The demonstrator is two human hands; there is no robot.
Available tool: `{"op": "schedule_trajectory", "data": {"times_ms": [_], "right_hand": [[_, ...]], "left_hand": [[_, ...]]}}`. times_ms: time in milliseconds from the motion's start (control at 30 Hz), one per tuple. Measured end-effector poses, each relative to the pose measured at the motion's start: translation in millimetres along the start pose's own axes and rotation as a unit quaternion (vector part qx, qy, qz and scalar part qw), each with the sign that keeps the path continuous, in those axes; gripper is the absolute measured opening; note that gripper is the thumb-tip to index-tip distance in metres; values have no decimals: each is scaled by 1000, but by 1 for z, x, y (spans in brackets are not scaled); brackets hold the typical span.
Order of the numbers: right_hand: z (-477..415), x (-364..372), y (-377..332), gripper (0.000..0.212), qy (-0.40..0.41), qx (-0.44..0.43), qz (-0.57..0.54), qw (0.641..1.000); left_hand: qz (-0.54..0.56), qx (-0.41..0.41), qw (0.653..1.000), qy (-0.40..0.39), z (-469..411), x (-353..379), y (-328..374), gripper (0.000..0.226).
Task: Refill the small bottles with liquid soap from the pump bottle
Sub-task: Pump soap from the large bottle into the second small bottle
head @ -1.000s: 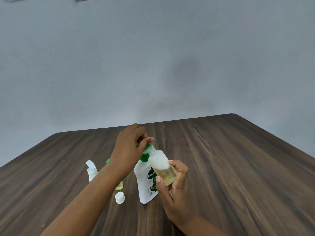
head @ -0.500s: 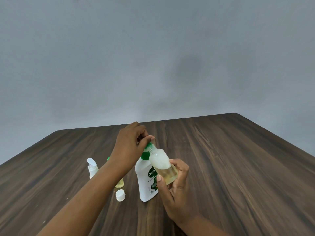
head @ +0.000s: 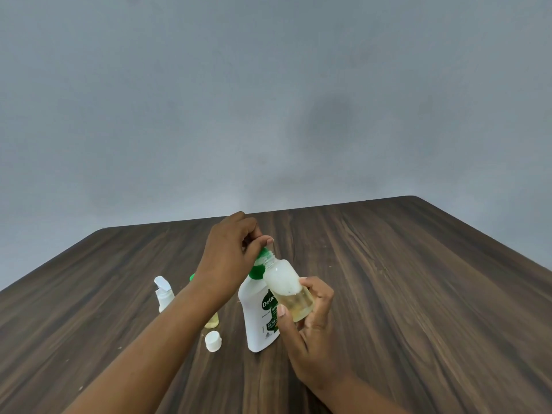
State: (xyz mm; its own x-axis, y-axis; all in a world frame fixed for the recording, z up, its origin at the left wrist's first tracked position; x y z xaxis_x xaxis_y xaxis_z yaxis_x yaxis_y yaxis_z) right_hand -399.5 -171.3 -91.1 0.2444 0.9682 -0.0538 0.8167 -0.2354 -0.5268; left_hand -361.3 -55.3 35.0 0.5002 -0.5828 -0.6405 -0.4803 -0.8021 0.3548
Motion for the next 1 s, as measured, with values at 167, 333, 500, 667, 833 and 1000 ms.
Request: {"op": "schedule_trajectory", "data": {"times_ms": [167,333,500,667,833,1000], "right_hand": [[0,-1,-1,39,10,-14,3,1000],[-2,-2,-3,38,18,-31,-11,999],[0,-1,4,39,23,-15,-8,1000],[-1,-1,-1,39,12,-21,11,1000],[-1,1,0,38,-1,-18,-5,1000],[-1,0,2,39,7,-13,1,1000]], "left_hand": [[19,8,1000,-7,-5,-4,5,34],[13,14,1000,10,-1,-2,4,31],[19,13,999,23,3,-2,2,27],[16,38,999,5,-4,-5,10,41],[13,35,999,12,-2,-2,4,36],[19,26,999,26,1,-3,0,26]]}}
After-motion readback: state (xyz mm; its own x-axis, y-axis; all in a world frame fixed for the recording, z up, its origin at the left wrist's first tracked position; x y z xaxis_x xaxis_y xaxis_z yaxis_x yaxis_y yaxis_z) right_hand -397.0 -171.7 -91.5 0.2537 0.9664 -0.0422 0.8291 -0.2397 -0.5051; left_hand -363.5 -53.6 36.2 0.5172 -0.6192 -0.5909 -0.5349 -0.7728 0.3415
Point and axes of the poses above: each hand's wrist, its own z-axis away from the middle knuckle, its own x-axis out of the palm, y = z × x, the point moved 9 cm from there along -z, towards the middle knuckle, and after that the axes turned 5 degrees about -x, right-handed, at the moved point
